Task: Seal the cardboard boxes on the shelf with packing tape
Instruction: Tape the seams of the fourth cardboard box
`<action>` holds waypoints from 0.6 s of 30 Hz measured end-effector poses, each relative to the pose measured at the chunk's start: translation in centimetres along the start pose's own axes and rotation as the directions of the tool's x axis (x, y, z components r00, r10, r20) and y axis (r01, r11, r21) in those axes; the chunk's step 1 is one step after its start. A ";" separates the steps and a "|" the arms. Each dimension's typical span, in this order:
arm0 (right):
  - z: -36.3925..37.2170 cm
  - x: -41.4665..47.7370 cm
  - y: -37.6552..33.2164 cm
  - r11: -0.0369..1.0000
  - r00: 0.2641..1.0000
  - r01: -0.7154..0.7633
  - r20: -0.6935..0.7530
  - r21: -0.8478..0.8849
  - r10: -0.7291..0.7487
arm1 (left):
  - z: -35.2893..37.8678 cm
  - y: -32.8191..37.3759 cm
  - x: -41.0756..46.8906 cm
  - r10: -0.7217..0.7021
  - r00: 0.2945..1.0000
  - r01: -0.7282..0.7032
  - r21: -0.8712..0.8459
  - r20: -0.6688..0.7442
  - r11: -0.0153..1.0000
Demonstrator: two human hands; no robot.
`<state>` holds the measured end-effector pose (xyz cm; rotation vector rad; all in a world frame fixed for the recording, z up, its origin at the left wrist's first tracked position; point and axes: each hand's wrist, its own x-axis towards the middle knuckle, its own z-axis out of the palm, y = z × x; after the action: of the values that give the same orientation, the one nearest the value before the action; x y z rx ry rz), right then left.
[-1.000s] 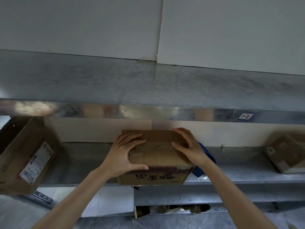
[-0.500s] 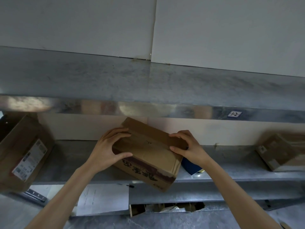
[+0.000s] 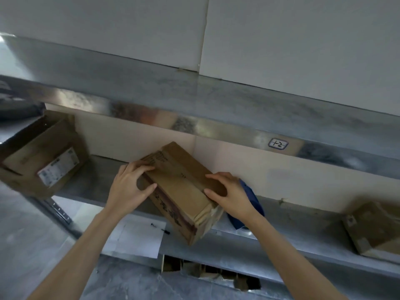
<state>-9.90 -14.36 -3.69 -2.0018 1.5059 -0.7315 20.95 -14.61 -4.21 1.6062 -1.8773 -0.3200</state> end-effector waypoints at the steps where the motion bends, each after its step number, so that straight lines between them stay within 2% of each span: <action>1: -0.1 0.0 -0.1 1.000 1.000 0.004 0.004 -0.006 -0.004 | 0.3 0.7 -0.5 -0.033 0.999 0.033 -0.002 -0.013 0.999; 4: -0.3 -0.4 -0.2 0.999 0.999 0.037 0.030 -0.026 -0.036 | 1.5 2.9 -1.8 -0.121 0.991 0.120 -0.021 -0.052 0.993; 6: -0.5 -0.6 0.2 0.998 0.998 0.047 0.035 0.035 -0.048 | 2.4 4.3 -2.5 -0.154 0.986 0.154 0.001 -0.060 0.988; 9: -1.2 -1.4 1.3 0.992 0.998 0.054 0.010 0.112 -0.056 | 3.5 6.0 -3.3 -0.180 0.981 0.186 0.076 -0.071 0.980; 12: -2.2 -2.3 3.0 0.995 0.999 0.034 -0.012 0.090 -0.033 | 4.2 7.2 -3.9 -0.180 0.979 0.194 0.160 -0.098 0.968; 15: -3.1 -3.3 5.3 0.996 0.999 -0.043 -0.028 -0.081 0.041 | 4.5 8.2 -4.2 -0.181 0.978 0.201 0.213 -0.108 0.956; 18: -3.1 -4.2 7.8 0.932 0.988 -0.152 -0.038 -0.328 0.148 | 4.7 8.5 -4.2 -0.193 0.976 0.211 0.235 -0.098 0.949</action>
<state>-18.36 -12.48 -7.26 -2.0878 1.8677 -0.4510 11.57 -9.71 -4.35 1.9550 -1.7527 -0.1147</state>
